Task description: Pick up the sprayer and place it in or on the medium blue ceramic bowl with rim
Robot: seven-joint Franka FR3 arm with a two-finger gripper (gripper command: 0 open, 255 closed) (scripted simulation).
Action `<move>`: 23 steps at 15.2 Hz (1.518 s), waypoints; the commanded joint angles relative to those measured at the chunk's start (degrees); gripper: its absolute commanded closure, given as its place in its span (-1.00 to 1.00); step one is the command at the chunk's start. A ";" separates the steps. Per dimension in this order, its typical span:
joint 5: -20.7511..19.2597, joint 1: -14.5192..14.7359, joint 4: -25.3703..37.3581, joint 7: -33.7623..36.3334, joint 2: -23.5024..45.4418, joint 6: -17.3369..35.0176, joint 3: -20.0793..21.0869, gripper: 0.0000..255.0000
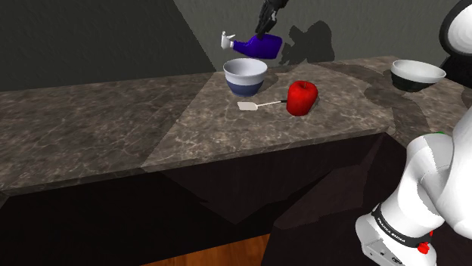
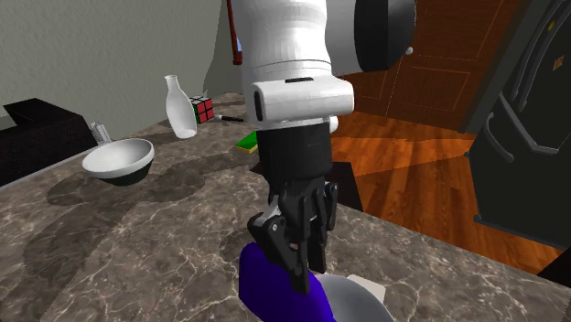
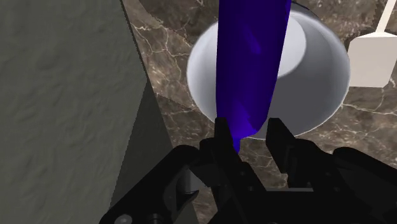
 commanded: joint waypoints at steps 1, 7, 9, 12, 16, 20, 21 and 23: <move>-0.15 0.24 -1.78 -0.23 -0.35 1.59 0.07 1.00; -0.21 0.34 -2.49 -0.30 -0.49 2.20 0.11 1.00; -0.21 0.34 -2.49 -0.30 -0.49 2.20 0.11 1.00; -0.21 0.35 -2.49 -0.30 -0.50 2.20 0.11 -1.00; -1.24 0.56 -1.73 0.31 -1.52 0.83 -0.03 -1.00; -3.64 0.92 0.93 1.76 -3.97 -3.27 -0.22 -1.00; -3.65 0.92 0.92 1.76 -3.98 -3.27 -0.22 -1.00; -3.64 0.91 0.93 1.76 -3.97 -3.27 -0.21 -1.00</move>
